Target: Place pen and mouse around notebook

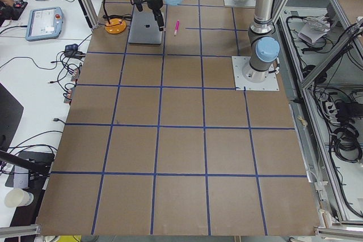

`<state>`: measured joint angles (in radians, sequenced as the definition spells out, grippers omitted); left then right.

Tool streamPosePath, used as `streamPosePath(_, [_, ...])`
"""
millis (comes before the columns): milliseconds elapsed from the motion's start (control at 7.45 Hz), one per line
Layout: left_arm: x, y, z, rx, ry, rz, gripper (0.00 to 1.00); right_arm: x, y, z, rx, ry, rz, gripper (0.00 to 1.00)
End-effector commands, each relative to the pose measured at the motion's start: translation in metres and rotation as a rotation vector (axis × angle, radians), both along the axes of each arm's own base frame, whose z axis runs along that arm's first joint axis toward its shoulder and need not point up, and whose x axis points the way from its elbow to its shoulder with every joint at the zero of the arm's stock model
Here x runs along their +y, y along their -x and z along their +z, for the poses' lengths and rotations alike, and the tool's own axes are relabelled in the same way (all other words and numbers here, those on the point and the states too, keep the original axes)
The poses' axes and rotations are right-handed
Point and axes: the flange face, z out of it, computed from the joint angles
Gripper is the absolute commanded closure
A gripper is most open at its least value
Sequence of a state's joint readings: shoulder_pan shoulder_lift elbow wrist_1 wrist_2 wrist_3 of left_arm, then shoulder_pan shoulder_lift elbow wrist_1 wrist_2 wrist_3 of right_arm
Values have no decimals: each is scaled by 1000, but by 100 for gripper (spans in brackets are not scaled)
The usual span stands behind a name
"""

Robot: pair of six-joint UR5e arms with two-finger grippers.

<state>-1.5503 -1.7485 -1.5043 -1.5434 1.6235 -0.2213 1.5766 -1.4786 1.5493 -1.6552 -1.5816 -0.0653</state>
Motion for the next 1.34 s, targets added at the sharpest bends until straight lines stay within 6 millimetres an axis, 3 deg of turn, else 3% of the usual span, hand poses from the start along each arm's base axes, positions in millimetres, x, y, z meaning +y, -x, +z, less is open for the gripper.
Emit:
streamPosePath(0, [16, -3, 18, 14, 10, -151, 0, 0, 1, 0, 0, 0, -2, 0])
streamPosePath(402, [48, -2, 17, 28, 12, -248, 0, -1, 1, -1, 0, -1, -2, 0])
streamPosePath(805, [52, -21, 20, 36, 22, -217, 0, 0, 1, 1, 1, 2, -2, 0])
streamPosePath(1207, [61, -19, 24, 33, 34, -205, 0, 1, -2, 1, 1, 0, -8, 0])
